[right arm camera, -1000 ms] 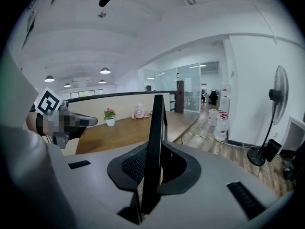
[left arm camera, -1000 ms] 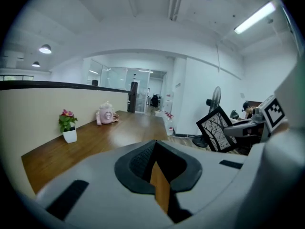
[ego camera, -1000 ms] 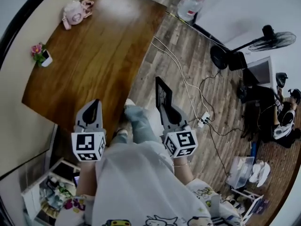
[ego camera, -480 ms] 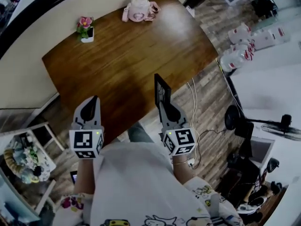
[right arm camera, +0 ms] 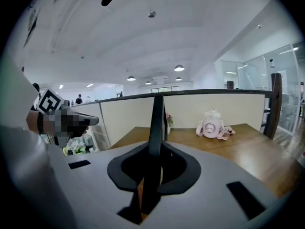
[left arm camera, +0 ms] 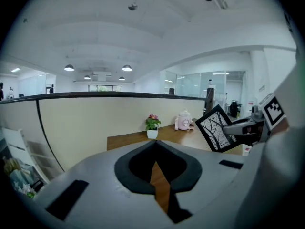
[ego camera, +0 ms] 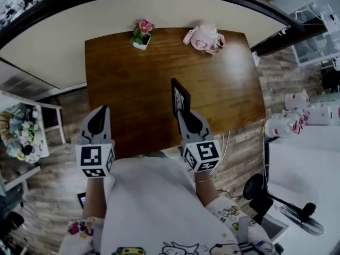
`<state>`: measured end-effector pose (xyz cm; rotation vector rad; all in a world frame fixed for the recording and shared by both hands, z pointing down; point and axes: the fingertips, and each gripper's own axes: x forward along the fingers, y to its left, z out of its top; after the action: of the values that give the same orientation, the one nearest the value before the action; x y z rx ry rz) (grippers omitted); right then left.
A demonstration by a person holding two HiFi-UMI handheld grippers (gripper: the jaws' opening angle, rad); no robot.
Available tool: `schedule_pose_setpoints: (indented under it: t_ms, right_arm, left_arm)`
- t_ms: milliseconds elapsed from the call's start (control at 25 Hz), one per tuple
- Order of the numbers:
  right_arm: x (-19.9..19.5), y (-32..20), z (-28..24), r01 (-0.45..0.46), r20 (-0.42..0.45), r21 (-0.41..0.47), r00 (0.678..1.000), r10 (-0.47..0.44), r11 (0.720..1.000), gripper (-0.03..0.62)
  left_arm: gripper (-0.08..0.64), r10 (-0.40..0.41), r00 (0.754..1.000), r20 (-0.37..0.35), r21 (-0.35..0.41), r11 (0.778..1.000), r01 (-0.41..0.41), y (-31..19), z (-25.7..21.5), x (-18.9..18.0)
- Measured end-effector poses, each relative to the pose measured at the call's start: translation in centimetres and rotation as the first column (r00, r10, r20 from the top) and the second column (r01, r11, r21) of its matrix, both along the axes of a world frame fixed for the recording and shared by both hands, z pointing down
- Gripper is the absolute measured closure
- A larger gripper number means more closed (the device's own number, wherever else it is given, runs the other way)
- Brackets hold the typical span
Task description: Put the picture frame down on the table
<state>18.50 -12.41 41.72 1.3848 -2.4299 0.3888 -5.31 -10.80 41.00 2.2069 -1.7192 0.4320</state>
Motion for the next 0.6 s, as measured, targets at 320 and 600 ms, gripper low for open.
schedule_pose_setpoints:
  t_ms: [320,600]
  right_arm:
    - [-4.4,-2.1,0.1,0.180,0.035,0.007,0.983,-0.181,0.984,0.552]
    - [-7.7,-2.4,0.0,0.263,0.046,0.007,0.964,-0.263,0.965,0.552]
  left_arm:
    - [0.557,-0.179,0.984,0.018,0.008,0.984,0.179,2.0,-0.4,-3.4]
    - [0.557,-0.240,0.971,0.020,0.012,0.971,0.240,3.0,-0.4,-5.5]
